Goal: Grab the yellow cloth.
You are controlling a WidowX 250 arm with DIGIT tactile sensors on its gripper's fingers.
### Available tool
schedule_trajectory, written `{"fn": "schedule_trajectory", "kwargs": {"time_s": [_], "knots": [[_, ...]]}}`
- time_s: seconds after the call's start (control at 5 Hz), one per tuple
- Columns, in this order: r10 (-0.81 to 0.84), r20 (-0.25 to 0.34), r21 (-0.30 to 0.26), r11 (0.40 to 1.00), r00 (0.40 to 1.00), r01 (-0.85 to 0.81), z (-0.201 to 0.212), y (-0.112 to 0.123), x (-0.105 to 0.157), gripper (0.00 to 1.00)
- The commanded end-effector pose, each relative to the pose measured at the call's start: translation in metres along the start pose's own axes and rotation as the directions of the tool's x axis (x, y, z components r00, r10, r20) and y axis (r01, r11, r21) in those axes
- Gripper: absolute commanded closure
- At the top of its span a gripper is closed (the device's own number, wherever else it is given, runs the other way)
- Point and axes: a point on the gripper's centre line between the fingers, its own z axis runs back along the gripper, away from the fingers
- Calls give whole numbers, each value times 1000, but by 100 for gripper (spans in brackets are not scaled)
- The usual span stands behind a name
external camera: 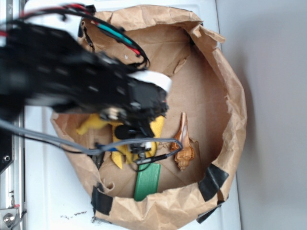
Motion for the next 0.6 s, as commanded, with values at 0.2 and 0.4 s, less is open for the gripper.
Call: {"fn": "schedule_trajectory", "kwargs": {"time_s": [0.2,0.4], "knots": [[15,92,-24,1000,996,-12,17,-1,18,100],[32,107,-71,997,994,-24,42,-2,17,100]]}}
